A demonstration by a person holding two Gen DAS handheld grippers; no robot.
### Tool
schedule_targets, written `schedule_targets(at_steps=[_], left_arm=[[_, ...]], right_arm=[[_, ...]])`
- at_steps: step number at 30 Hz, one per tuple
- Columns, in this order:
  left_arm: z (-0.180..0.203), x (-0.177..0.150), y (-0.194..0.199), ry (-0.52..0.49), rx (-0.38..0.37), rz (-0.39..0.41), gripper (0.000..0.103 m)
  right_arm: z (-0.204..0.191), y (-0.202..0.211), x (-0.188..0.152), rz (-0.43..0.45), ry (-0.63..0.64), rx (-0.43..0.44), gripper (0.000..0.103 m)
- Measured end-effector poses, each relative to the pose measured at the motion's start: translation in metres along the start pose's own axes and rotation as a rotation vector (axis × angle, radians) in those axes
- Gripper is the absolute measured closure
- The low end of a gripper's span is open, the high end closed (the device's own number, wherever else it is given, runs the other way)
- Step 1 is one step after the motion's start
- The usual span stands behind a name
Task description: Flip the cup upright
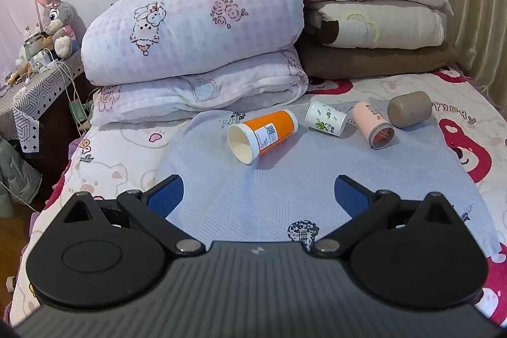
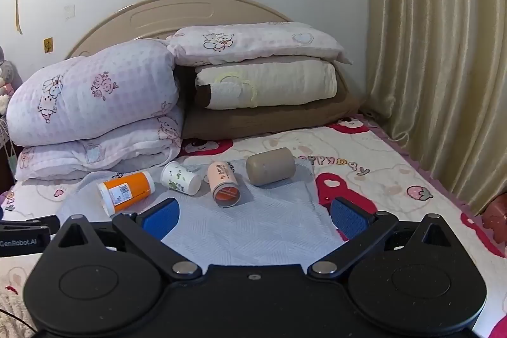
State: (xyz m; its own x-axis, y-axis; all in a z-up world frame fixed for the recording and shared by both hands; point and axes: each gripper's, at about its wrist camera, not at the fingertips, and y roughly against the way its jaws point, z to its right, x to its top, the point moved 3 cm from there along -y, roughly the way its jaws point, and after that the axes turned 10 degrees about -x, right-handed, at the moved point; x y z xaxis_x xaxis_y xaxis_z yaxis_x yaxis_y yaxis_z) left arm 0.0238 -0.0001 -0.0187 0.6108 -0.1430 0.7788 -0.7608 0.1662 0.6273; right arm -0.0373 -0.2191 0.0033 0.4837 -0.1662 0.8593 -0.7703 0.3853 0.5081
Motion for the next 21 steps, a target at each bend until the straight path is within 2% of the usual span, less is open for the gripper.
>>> schedule_targets(at_steps=[21], left_arm=[[-0.0021,-0.0054,-0.0027,0.002,-0.012,-0.005,0.0]], right_arm=[[0.0003,-0.0036,-0.0021,-0.002,0.008,-0.034,0.0]])
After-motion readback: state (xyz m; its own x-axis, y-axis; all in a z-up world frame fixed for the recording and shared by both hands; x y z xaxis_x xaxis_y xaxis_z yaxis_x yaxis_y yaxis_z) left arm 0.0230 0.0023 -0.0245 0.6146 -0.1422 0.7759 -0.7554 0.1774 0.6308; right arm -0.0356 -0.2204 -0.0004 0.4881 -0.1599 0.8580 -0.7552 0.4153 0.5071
